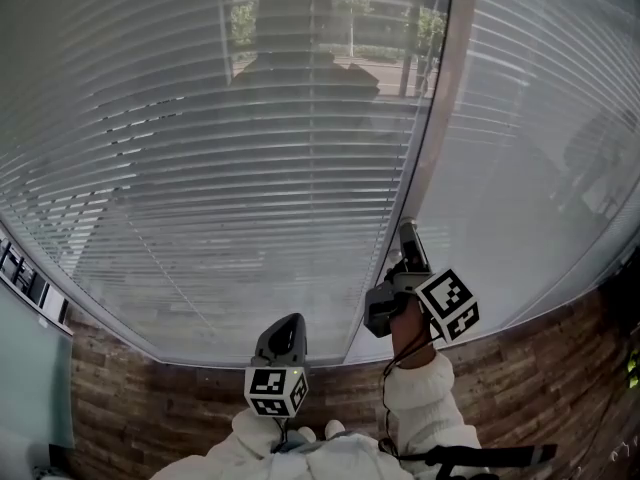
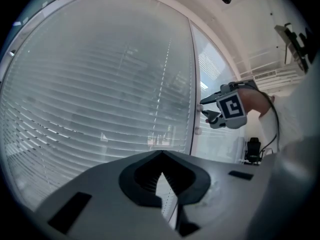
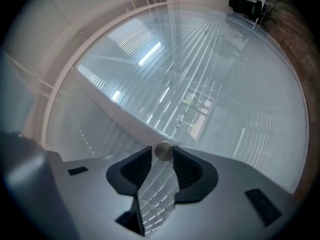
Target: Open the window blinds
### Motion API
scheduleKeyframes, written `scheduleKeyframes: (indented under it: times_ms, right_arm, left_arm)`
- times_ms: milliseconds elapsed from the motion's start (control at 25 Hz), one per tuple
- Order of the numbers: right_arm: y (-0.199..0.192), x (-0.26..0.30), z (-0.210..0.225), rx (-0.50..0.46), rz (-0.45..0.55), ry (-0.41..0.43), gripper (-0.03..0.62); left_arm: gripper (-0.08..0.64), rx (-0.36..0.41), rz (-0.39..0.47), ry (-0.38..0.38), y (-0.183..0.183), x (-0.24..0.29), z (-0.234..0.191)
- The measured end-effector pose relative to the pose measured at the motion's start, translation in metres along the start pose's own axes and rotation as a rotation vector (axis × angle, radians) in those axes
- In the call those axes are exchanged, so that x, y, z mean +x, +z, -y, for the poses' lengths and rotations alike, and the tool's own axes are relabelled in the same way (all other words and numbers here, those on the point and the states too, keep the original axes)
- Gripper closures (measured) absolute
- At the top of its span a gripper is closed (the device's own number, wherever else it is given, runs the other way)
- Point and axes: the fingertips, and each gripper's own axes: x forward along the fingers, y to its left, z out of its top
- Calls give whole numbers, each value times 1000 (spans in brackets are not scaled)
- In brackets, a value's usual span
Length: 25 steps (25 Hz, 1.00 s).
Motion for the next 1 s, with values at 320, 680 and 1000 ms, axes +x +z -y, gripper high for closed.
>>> scheduleKeyframes:
  times_ms: [320, 680, 1000]
  right_arm:
    - [-4, 2, 1, -138, -45, -77, 451]
    - [1, 8, 6, -65, -16, -101, 457]
    - [1, 10, 2, -254, -50, -94, 462]
  left_arm:
    - [561, -13, -2, -31, -2, 3, 7]
    - [561, -14, 5, -36, 0, 3, -1]
    - [561, -22, 2, -28, -1, 3, -8]
